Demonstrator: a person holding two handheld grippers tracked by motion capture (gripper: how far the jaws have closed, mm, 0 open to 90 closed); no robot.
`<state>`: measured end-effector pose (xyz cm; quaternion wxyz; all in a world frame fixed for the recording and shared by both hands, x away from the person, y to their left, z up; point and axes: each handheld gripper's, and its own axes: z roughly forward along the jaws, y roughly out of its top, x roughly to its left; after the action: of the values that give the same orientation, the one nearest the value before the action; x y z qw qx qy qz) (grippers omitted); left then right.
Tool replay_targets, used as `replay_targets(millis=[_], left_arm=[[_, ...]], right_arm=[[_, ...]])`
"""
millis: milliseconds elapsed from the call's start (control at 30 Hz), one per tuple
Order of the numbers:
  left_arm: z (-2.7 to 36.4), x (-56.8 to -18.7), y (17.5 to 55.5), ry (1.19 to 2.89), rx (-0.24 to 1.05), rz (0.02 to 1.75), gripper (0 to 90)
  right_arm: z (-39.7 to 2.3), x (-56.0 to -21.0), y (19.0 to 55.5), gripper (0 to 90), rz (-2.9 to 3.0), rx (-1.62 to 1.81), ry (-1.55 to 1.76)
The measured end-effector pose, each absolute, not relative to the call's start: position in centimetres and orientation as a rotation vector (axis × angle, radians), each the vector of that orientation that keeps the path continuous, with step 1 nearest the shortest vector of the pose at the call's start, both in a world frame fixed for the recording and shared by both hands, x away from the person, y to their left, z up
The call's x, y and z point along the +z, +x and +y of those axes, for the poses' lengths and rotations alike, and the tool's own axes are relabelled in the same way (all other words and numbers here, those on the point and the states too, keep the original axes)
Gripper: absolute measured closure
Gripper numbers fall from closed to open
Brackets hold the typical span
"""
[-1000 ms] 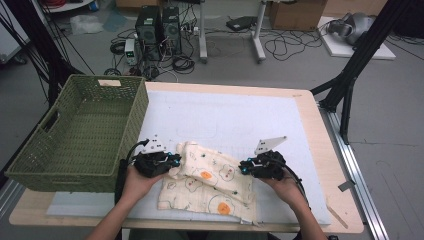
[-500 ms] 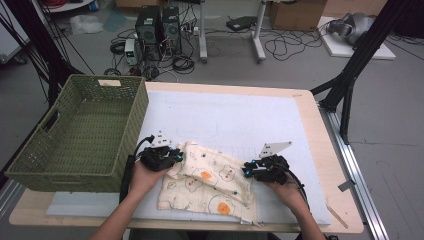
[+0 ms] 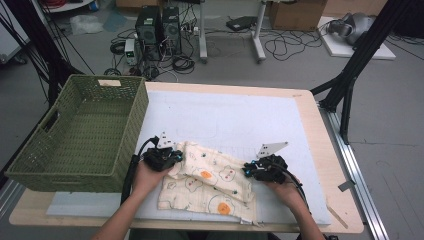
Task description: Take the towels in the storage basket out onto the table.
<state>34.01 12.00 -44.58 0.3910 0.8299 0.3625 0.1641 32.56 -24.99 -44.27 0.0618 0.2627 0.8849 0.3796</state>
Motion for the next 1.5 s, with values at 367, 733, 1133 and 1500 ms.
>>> replay_targets(millis=[367,733,1133,1500], left_arm=[[11.9,-42.5,35.0,1.945,0.581,0.974,89.1],[11.6,-41.9,37.8,1.859,0.616,1.083,70.2],[12.0,-42.1,34.3,1.907,0.535,0.963,68.5],[12.9,-42.6,29.5,1.949,0.455,0.871,65.0]], right_arm=[[-25.3,-41.2,35.3,87.8,2.584,1.098,0.769],[-26.0,-39.0,39.9,68.1,2.407,1.085,0.899],[-26.1,-39.5,35.1,59.1,2.495,1.2,0.771],[-26.7,-41.0,29.4,54.7,2.534,1.312,0.655]])
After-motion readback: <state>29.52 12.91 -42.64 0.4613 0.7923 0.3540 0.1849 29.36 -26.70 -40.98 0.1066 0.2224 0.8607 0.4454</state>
